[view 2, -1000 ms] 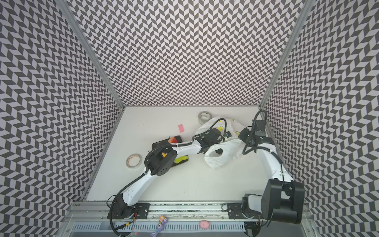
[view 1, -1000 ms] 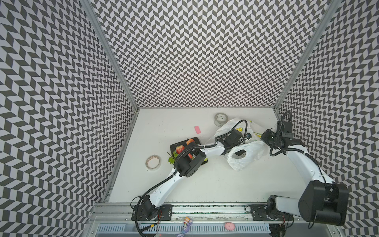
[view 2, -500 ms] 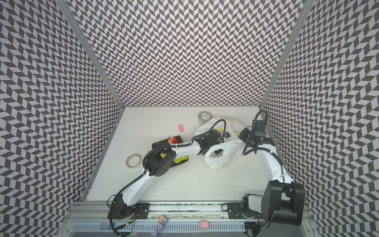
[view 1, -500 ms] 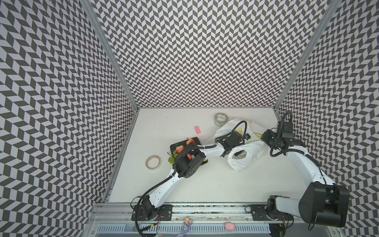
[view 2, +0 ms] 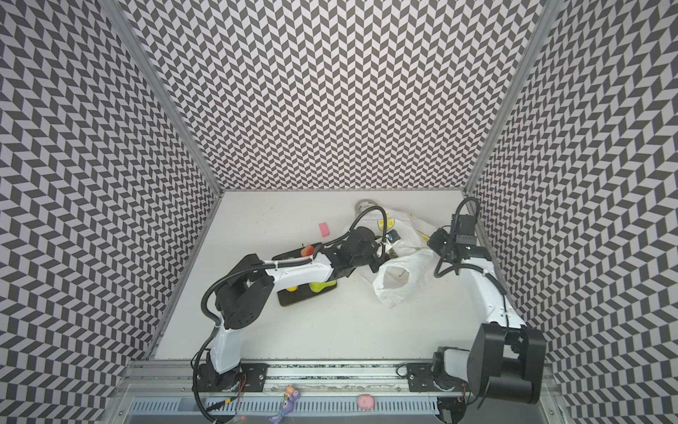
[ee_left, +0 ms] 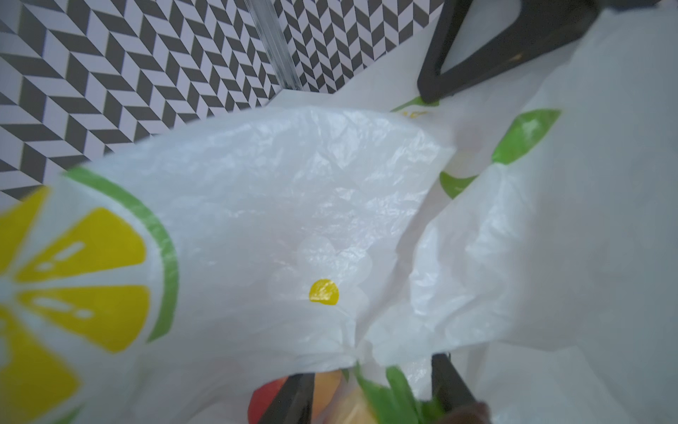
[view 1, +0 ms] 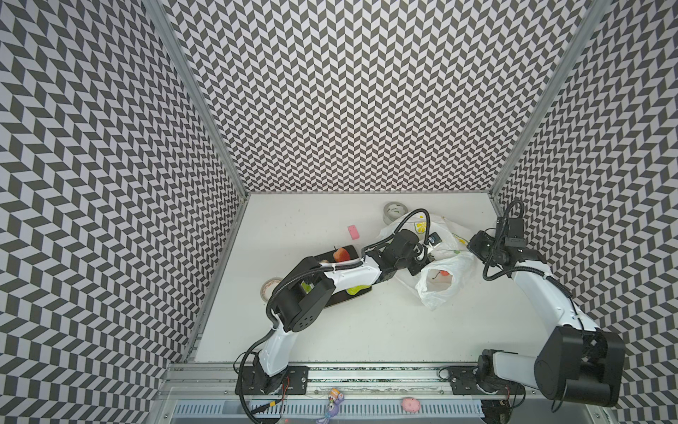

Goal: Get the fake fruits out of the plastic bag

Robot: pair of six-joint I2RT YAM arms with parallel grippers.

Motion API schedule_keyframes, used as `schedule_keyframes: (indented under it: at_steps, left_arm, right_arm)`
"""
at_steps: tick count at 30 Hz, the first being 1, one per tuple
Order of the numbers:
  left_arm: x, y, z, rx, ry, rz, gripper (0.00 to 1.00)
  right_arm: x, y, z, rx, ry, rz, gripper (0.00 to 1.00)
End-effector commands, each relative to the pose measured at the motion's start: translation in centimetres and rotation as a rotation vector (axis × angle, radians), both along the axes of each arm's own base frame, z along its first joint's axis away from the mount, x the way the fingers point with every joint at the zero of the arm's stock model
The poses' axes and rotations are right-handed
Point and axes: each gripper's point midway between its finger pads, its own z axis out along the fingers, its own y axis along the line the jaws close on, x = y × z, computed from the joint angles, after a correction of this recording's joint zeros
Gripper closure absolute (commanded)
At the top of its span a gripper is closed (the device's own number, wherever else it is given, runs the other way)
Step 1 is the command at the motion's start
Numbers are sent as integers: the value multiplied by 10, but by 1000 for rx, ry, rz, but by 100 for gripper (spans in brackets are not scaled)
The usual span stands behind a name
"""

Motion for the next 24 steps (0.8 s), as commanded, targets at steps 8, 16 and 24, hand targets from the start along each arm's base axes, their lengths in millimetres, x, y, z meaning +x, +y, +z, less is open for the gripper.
schedule_keyframes:
  at_steps: [8,16,24]
  left_arm:
    - [-25,30,14,17,-41,-56,87]
    - [-21,52,14,32,-29,23,72]
    - [17,10,-10,67,-35,37,57]
  right_arm:
    - [7,-4,16,-6,-76,-25,86]
    - [8,-1,16,6,-85,-15,86]
    - [8,5,18,23,-91,18,87]
